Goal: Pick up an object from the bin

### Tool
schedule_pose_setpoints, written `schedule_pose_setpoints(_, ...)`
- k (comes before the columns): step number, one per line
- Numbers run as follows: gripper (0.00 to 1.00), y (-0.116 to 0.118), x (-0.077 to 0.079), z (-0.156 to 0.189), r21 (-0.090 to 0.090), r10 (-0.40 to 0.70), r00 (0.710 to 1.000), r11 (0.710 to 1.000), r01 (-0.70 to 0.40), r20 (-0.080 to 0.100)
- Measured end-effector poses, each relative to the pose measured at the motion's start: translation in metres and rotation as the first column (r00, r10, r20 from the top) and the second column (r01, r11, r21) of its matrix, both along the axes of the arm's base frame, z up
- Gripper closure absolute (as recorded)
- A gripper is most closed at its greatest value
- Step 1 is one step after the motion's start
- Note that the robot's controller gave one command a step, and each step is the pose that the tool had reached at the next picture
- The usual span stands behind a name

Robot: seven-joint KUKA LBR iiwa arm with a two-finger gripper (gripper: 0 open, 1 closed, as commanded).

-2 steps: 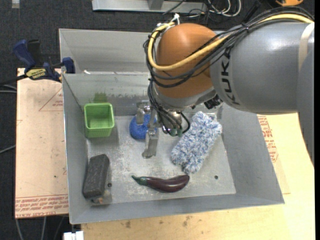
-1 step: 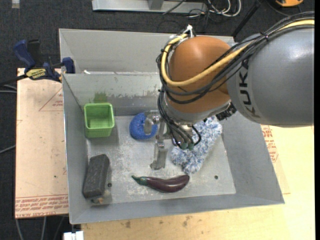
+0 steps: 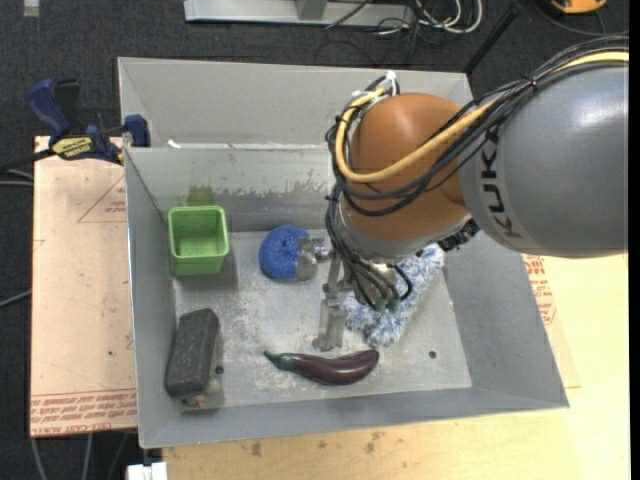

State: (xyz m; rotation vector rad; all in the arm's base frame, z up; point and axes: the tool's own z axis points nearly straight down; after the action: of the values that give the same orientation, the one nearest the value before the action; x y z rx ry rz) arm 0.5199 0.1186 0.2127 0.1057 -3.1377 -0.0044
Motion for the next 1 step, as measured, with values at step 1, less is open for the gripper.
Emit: schedule_pose_setpoints(1,0.00,-0.0335,0.0010,-0.0288,-0.002,0.010,1.000,1.000,-0.010,0.005)
